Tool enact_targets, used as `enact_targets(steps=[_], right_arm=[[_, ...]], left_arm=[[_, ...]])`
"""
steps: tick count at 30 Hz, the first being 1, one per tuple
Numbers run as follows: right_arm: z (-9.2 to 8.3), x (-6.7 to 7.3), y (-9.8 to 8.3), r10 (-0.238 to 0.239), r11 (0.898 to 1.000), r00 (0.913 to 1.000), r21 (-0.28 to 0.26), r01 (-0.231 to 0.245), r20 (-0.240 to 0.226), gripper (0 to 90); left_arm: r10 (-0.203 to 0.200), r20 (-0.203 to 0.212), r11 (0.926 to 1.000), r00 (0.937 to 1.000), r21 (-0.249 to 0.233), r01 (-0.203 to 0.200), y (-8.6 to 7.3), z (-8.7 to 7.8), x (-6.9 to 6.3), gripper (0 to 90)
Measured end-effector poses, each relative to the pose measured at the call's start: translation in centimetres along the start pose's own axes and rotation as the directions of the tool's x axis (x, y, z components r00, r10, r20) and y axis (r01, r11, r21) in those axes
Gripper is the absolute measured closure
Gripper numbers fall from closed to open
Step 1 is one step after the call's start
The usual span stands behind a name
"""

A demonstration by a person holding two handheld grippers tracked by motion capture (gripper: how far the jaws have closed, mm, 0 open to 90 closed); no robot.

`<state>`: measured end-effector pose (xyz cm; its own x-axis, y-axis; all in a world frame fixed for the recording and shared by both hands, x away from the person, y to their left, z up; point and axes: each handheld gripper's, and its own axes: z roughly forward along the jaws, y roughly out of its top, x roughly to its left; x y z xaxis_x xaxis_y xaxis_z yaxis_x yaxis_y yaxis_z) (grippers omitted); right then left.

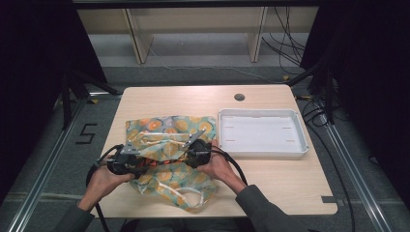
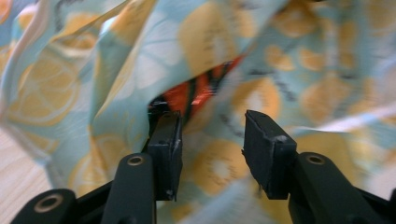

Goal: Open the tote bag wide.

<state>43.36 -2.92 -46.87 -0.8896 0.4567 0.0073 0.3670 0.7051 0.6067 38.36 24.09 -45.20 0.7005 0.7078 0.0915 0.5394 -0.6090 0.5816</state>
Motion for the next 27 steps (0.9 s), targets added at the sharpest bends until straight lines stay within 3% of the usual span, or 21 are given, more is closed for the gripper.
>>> enact_targets(steps=[4,7,8,9,12,14,16,17,19,22,23,25,27], right_arm=[[0.0,0.0,-0.1,0.026,1.000,0.9997,0.000,-0.026,0.004,72.3],[-0.2,-0.1,-0.1,0.015,1.000,0.9999,0.008,-0.015,0.004,72.3],[-0.1,-0.1,-0.1,0.015,1.000,0.9999,0.004,-0.015,0.005,72.3],[-0.1,-0.1,-0.1,0.017,1.000,0.9998,0.004,-0.017,0.005,72.3],[-0.1,-0.1,-0.1,0.027,1.000,0.9996,-0.001,-0.027,0.004,72.0],[-0.2,-0.1,-0.2,0.035,0.999,0.9994,0.003,-0.035,0.004,72.0],[-0.2,-0.1,-0.2,0.032,0.999,0.9995,0.004,-0.032,0.005,72.0],[-0.2,-0.2,-0.2,0.030,1.000,0.9995,0.000,-0.030,0.007,71.9],[-0.1,-0.2,-0.2,0.023,1.000,0.9997,-0.004,-0.023,0.008,71.8],[-0.1,-0.1,-0.1,0.023,1.000,0.9997,0.003,-0.023,0.002,71.7],[-0.1,-0.1,-0.1,0.030,1.000,0.9995,0.000,-0.030,0.003,71.6],[0.0,-0.2,-0.2,0.025,1.000,0.9997,-0.003,-0.025,0.006,71.5],[-0.1,-0.2,-0.2,0.027,1.000,0.9996,-0.002,-0.027,0.001,71.3]], left_arm=[[-0.022,-0.037,0.9995,0.9991,0.021,0.023,-0.4,1.4,0.5,55.6],[0.019,-0.104,0.9997,0.9944,0.016,-0.018,-0.3,1.2,0.6,52.8],[0.054,-0.113,0.9984,0.9921,0.023,-0.052,-0.2,0.9,0.8,52.0],[0.038,-0.106,0.9991,0.9937,0.024,-0.036,-0.2,0.8,0.6,51.2],[0.053,-0.128,0.9983,0.9903,0.029,-0.050,-0.2,0.7,0.9,48.1],[0.084,-0.122,0.9957,0.9889,0.048,-0.079,-0.3,0.9,1.2,48.2],[0.083,-0.113,0.9952,0.9901,0.061,-0.077,-0.5,1.5,1.3,47.4],[0.054,-0.108,0.9966,0.9927,0.067,-0.047,-0.6,1.9,1.2,47.0],[0.070,-0.117,0.9939,0.9907,0.093,-0.059,-0.7,2.5,1.5,46.3],[0.045,-0.113,0.9956,0.9926,0.087,-0.036,-0.8,3.2,1.8,46.1],[0.078,-0.108,0.9935,0.9912,0.091,-0.068,-0.7,3.2,2.1,47.3],[0.052,-0.087,0.9945,0.9949,0.095,-0.044,-0.9,3.5,2.1,50.9],[0.085,-0.091,0.9932,0.9922,0.088,-0.077,-0.9,3.7,2.2,56.3]])
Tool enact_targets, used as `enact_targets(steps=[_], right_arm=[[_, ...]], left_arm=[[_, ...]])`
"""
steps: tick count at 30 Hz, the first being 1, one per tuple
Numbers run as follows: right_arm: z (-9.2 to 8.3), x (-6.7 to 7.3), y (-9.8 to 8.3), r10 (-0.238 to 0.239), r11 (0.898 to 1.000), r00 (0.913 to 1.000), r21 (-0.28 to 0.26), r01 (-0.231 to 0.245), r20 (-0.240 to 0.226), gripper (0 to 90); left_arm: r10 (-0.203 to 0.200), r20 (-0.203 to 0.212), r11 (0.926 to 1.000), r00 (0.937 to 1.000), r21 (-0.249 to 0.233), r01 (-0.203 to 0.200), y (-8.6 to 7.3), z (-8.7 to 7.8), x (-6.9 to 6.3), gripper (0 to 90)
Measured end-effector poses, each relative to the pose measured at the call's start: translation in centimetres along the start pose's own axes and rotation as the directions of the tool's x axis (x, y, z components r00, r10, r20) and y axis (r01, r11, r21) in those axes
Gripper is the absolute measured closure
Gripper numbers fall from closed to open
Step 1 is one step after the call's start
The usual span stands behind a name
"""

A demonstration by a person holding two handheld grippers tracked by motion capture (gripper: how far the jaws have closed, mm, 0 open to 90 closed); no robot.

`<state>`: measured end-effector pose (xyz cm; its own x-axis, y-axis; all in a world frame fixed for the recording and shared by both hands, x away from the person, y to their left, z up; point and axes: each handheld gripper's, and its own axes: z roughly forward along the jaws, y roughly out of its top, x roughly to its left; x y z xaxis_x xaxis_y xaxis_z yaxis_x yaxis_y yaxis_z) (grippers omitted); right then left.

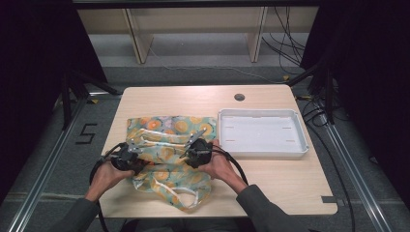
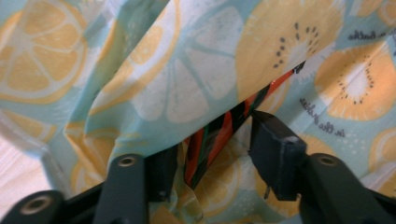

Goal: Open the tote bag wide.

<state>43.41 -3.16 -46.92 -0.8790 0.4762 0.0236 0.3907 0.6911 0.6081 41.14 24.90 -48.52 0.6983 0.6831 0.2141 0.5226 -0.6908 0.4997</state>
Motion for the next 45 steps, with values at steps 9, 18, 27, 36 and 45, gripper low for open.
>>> enact_targets(steps=[9,18,27,36,45], right_arm=[[-0.3,-0.3,-0.1,0.013,1.000,0.9999,-0.012,-0.013,-0.007,70.9],[-2.5,-1.0,0.3,0.041,0.997,0.9990,-0.061,-0.040,0.015,70.0],[-3.9,-2.2,0.8,0.026,0.993,0.9967,-0.120,-0.017,0.077,85.4],[-3.5,-2.5,0.7,0.047,0.994,0.9955,-0.107,-0.038,0.083,85.3],[-5.3,-0.7,0.6,-0.011,0.980,0.9996,-0.199,0.005,-0.026,70.3]], left_arm=[[0.040,0.025,0.9991,0.9989,-0.017,-0.040,0.6,-1.7,0.1,88.7],[0.091,0.125,0.9928,0.9880,-0.089,-0.080,2.6,-6.3,0.5,89.0],[0.120,0.199,0.9822,0.9725,-0.166,-0.087,3.0,-10.0,1.0,89.0],[0.079,0.237,0.9683,0.9682,-0.249,-0.018,3.0,-11.5,1.6,89.0],[0.059,0.243,0.9641,0.9682,-0.265,0.008,3.0,-12.5,2.0,89.0]])
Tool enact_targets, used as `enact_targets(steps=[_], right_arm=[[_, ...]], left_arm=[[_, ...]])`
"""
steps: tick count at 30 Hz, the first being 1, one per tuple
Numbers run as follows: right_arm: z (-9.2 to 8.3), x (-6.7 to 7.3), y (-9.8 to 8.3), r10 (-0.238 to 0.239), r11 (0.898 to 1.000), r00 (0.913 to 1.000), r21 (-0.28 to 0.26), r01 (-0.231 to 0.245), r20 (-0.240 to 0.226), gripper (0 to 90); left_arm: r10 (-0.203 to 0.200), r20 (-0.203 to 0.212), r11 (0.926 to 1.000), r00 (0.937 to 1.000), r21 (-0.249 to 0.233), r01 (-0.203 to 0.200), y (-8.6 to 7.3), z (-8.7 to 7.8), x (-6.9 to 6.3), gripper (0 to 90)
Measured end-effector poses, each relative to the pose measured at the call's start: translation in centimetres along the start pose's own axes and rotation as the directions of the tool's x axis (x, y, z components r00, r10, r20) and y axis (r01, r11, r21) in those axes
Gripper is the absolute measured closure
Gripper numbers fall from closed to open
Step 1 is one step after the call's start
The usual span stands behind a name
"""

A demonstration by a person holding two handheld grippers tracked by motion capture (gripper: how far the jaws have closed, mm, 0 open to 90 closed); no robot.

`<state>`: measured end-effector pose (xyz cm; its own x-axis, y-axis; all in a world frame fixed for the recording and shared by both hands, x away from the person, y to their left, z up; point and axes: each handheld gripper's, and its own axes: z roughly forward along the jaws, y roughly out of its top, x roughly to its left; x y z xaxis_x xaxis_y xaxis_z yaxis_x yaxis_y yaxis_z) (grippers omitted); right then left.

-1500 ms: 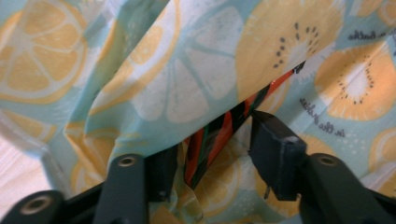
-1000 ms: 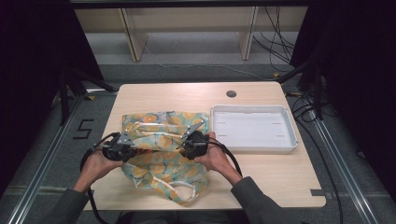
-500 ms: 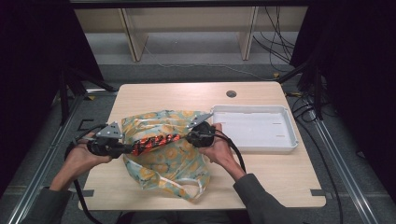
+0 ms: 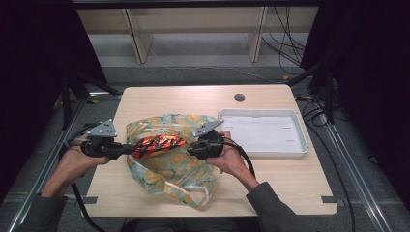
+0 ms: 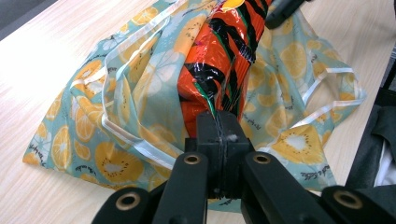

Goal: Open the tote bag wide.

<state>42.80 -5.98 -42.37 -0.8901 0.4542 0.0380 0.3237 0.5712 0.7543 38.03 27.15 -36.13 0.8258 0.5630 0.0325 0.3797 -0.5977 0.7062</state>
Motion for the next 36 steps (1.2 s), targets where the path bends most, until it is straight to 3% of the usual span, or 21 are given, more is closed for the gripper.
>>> enact_targets(steps=[1,2,5,6,9,10,12,14,15,16,17,19,20,23,26,28,32,36], right_arm=[[0.0,0.2,0.1,0.000,1.000,0.9999,-0.002,0.000,-0.011,70.3],[0.2,0.4,0.2,-0.011,1.000,0.9998,-0.023,0.010,-0.016,70.3],[0.5,1.0,0.8,-0.023,0.999,0.9987,-0.049,0.021,-0.045,70.2],[0.6,1.1,0.9,-0.024,0.998,0.9986,-0.058,0.021,-0.047,70.2],[0.5,1.0,1.2,-0.039,0.996,0.9982,-0.076,0.035,-0.045,70.1],[0.6,0.9,1.3,-0.026,0.997,0.9994,-0.069,0.024,-0.023,70.1],[0.4,0.4,1.1,0.007,0.999,1.0000,-0.049,-0.007,-0.002,69.0],[0.4,-0.1,0.9,0.033,0.998,0.9994,-0.048,-0.033,0.008,67.3],[0.4,-0.2,0.8,0.039,0.997,0.9992,-0.068,-0.038,0.010,67.2],[0.3,-0.4,0.9,0.014,0.997,0.9999,-0.082,-0.014,-0.007,66.9],[0.1,-0.2,1.0,0.025,0.996,0.9996,-0.087,-0.026,-0.015,67.0],[0.1,-0.2,1.1,-0.009,0.994,0.9995,-0.111,0.006,-0.030,67.6],[0.2,0.0,1.2,-0.023,0.991,0.9996,-0.129,0.020,-0.018,68.1],[0.1,0.2,1.3,-0.038,0.991,0.9990,-0.128,0.034,-0.026,67.7],[-0.4,0.5,1.5,-0.043,0.987,0.9979,-0.155,0.035,-0.049,66.8],[-0.9,0.9,1.9,-0.060,0.985,0.9975,-0.161,0.054,-0.037,67.1],[-1.4,1.1,2.2,-0.042,0.988,0.9981,-0.147,0.035,-0.045,70.2],[-1.2,0.9,2.0,-0.034,0.985,0.9976,-0.169,0.023,-0.061,80.0]], left_arm=[[-0.014,-0.001,0.9999,0.9999,-0.006,0.014,0.0,0.1,-0.1,89.1],[0.003,0.014,1.0000,0.9999,0.000,-0.003,0.0,0.1,-0.1,89.0],[0.000,0.022,1.0000,0.9998,-0.001,0.000,0.1,0.3,-0.3,89.0],[-0.019,0.024,0.9996,0.9995,-0.019,0.020,0.2,0.5,-0.4,89.0],[0.002,0.038,1.0000,0.9993,0.001,-0.002,0.2,0.5,-0.3,88.9],[-0.030,0.033,0.9994,0.9990,-0.016,0.030,0.1,0.6,-0.4,89.0],[-0.004,0.032,1.0000,0.9995,0.000,0.004,0.1,0.4,-0.2,89.0],[-0.007,0.032,1.0000,0.9995,-0.002,0.007,0.1,0.4,-0.3,89.0],[-0.028,0.033,0.9994,0.9991,-0.021,0.029,0.1,0.6,-0.4,89.0],[-0.029,0.035,0.9993,0.9990,-0.022,0.030,0.1,0.6,-0.4,89.0],[-0.013,0.041,0.9999,0.9991,-0.011,0.013,0.1,0.5,-0.3,88.9],[-0.029,0.048,0.9992,0.9984,-0.025,0.030,0.2,0.7,-0.5,88.9],[0.000,0.049,1.0000,0.9988,-0.002,0.000,0.2,0.6,-0.3,88.9],[-0.044,0.053,0.9983,0.9976,-0.034,0.046,0.1,0.5,-0.4,88.9],[-0.054,0.074,0.9969,0.9958,-0.054,0.058,0.1,0.4,-0.2,88.8],[-0.062,0.070,0.9962,0.9956,-0.057,0.066,0.1,0.4,-0.2,88.6],[-0.067,0.076,0.9953,0.9948,-0.064,0.072,0.1,0.4,-0.1,88.5],[-0.079,0.071,0.9946,0.9944,-0.063,0.083,0.1,0.4,0.0,88.4]])
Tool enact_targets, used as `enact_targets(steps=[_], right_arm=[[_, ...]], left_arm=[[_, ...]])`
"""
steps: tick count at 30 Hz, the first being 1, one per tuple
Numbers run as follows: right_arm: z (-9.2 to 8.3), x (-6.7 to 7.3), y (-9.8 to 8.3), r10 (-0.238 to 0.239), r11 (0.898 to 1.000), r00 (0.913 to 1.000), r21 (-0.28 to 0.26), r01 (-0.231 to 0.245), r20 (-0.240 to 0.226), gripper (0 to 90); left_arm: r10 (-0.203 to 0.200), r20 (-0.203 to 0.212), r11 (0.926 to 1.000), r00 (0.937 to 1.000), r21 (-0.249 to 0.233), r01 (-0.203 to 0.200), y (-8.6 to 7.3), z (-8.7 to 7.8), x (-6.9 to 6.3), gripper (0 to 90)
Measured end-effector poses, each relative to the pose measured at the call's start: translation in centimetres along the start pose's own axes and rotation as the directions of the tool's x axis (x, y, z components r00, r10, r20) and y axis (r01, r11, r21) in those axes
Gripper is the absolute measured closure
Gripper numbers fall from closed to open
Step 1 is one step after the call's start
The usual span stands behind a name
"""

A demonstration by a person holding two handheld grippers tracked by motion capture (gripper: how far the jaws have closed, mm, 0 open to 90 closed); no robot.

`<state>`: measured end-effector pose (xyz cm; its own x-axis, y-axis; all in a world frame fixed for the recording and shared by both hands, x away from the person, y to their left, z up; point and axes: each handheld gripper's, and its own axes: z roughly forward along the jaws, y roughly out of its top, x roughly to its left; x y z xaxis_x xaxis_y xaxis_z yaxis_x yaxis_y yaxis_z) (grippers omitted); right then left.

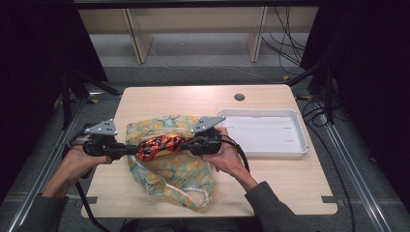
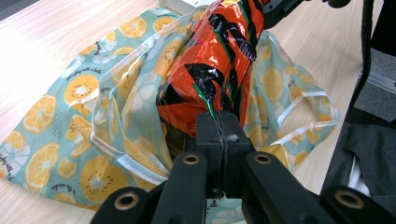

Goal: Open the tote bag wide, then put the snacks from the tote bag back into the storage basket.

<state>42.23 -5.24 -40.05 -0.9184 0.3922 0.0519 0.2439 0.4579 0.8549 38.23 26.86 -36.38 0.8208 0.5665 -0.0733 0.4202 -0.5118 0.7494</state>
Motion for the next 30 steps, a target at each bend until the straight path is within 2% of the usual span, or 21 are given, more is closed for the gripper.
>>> enact_targets(steps=[3,5,6,7,8,9,11,12,13,14,15,16,17,18,19,20,22,23,25,26,30], right_arm=[[-0.1,-0.1,0.0,0.009,1.000,0.9999,0.007,-0.009,-0.013,86.0],[-0.1,-0.3,-0.1,0.013,1.000,0.9999,-0.016,-0.013,-0.011,88.7],[-0.2,-0.4,-0.1,0.013,1.000,0.9997,-0.007,-0.014,-0.021,89.2],[-0.3,-0.4,-0.1,0.025,1.000,0.9993,-0.004,-0.026,-0.028,89.4],[-0.3,-0.3,-0.1,0.052,0.999,0.9984,-0.005,-0.052,-0.022,89.6],[-0.5,-0.4,0.0,0.055,0.998,0.9980,0.003,-0.055,-0.032,89.7],[-0.4,-0.4,-0.1,0.047,0.999,0.9986,-0.016,-0.047,-0.024,89.9],[-0.6,-0.6,0.0,0.029,1.000,0.9993,-0.007,-0.030,-0.023,89.9],[-0.7,-0.6,0.0,0.039,0.999,0.9991,-0.014,-0.039,-0.016,89.9],[-0.8,-0.5,0.0,0.065,0.998,0.9974,-0.003,-0.065,-0.031,89.9],[-0.9,-0.6,0.1,0.072,0.997,0.9969,0.002,-0.072,-0.031,90.0],[-0.8,-0.7,0.1,0.045,0.999,0.9988,-0.022,-0.046,-0.019,90.0],[-1.0,-0.7,0.1,0.064,0.998,0.9976,-0.004,-0.065,-0.025,90.0],[-1.1,-0.8,0.2,0.058,0.998,0.9981,-0.004,-0.058,-0.020,90.0],[-1.0,-0.7,0.2,0.068,0.998,0.9975,-0.018,-0.068,-0.023,90.0],[-1.1,-0.9,0.2,0.048,0.999,0.9987,-0.017,-0.049,-0.018,90.0],[-1.2,-0.8,0.3,0.074,0.997,0.9969,-0.014,-0.075,-0.028,90.0],[-1.1,-0.9,0.3,0.061,0.998,0.9976,-0.026,-0.061,-0.034,90.0],[-1.2,-0.7,0.4,0.088,0.996,0.9949,-0.019,-0.089,-0.048,90.0],[-1.2,-0.7,0.4,0.085,0.996,0.9951,-0.025,-0.087,-0.051,90.0],[-1.3,-0.7,0.5,0.093,0.995,0.9945,-0.023,-0.094,-0.048,90.0]], left_arm=[[0.000,-0.007,0.9999,1.0000,0.010,0.000,0.0,0.0,0.2,88.0],[-0.008,-0.015,0.9999,0.9999,0.006,0.008,0.0,0.0,0.3,87.1],[-0.026,-0.012,0.9996,0.9996,-0.010,0.026,0.1,0.1,0.2,86.2],[-0.025,-0.018,0.9997,0.9995,-0.007,0.025,0.1,0.1,0.2,85.1],[-0.014,-0.016,0.9999,0.9998,-0.001,0.014,0.1,0.1,0.1,83.2],[-0.009,-0.018,1.0000,0.9998,-0.002,0.009,0.1,0.0,0.1,79.6],[-0.019,-0.053,0.9997,0.9984,-0.016,0.018,0.0,-0.2,-0.1,68.7],[-0.025,-0.069,0.9994,0.9973,-0.026,0.024,-0.1,-0.3,-0.2,62.7],[0.003,-0.097,0.9999,0.9952,-0.010,-0.004,-0.1,-0.6,-0.1,55.2],[-0.008,-0.120,0.9995,0.9927,-0.030,0.004,-0.2,-0.8,-0.4,49.3],[-0.013,-0.137,0.9992,0.9906,-0.040,0.007,-0.3,-0.9,-0.5,45.3],[-0.020,-0.148,0.9985,0.9888,-0.053,0.012,-0.5,-1.0,-0.7,42.3],[-0.027,-0.160,0.9982,0.9868,-0.057,0.018,-0.7,-1.0,-1.0,39.1],[-0.026,-0.170,0.9983,0.9852,-0.056,0.017,-1.0,-0.9,-1.3,36.5],[-0.031,-0.185,0.9983,0.9822,-0.054,0.021,-1.4,-0.8,-1.6,34.3],[-0.043,-0.189,0.9977,0.9810,-0.059,0.033,-1.8,-0.6,-1.9,32.2],[-0.056,-0.195,0.9977,0.9791,-0.048,0.048,-2.5,-0.1,-2.4,29.0],[-0.057,-0.204,0.9977,0.9773,-0.048,0.048,-2.9,0.2,-2.6,28.4],[-0.055,-0.200,0.9982,0.9783,-0.036,0.049,-3.7,0.7,-2.8,27.3],[-0.067,-0.201,0.9975,0.9772,-0.037,0.061,-4.0,0.9,-2.9,25.9],[-0.099,-0.231,0.9948,0.9679,-0.046,0.091,-5.4,1.8,-3.5,22.5]])
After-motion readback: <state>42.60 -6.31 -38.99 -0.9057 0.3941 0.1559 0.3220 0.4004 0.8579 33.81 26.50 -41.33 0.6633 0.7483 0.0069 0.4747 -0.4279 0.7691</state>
